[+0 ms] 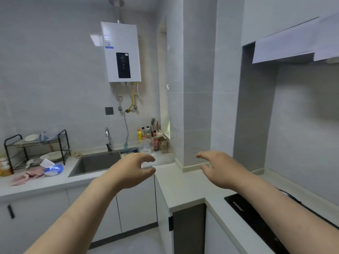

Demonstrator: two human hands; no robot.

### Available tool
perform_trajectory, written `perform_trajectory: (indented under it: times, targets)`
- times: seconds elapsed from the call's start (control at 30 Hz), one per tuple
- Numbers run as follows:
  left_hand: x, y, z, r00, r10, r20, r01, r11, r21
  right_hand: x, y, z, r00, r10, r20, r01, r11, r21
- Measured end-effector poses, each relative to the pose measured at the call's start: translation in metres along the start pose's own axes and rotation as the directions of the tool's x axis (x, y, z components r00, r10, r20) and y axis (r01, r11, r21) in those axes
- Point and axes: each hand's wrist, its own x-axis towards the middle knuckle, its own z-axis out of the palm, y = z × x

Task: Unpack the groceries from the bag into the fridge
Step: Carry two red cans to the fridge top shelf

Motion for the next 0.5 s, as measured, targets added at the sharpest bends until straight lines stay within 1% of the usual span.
perform_trajectory:
  times: [0.1, 0.2, 0.4, 0.5]
  targets:
    - [0.019, 0.008, 0.017, 0.994, 0.091, 0.067, -0.090, 0.996, -0.025, -0.019, 0.017, -0.001, 0.992, 0.120, -0.024, -0.121, 0.993, -0.018]
    - [0.033, 0.016, 0.036, 0.980, 0.175, 0.094, -0.169, 0.983, -0.072, -0.043, 0.029, -0.004, 0.968, 0.247, -0.040, -0.248, 0.969, -0.024]
    - [0.050, 0.045, 0.074, 0.933, 0.320, 0.165, -0.307, 0.947, -0.100, -0.102, 0.054, -0.010, 0.883, 0.459, -0.100, -0.464, 0.885, -0.038]
    - [0.056, 0.074, 0.096, 0.892, 0.406, 0.198, -0.385, 0.913, -0.138, -0.141, 0.066, -0.017, 0.818, 0.558, -0.139, -0.570, 0.819, -0.066]
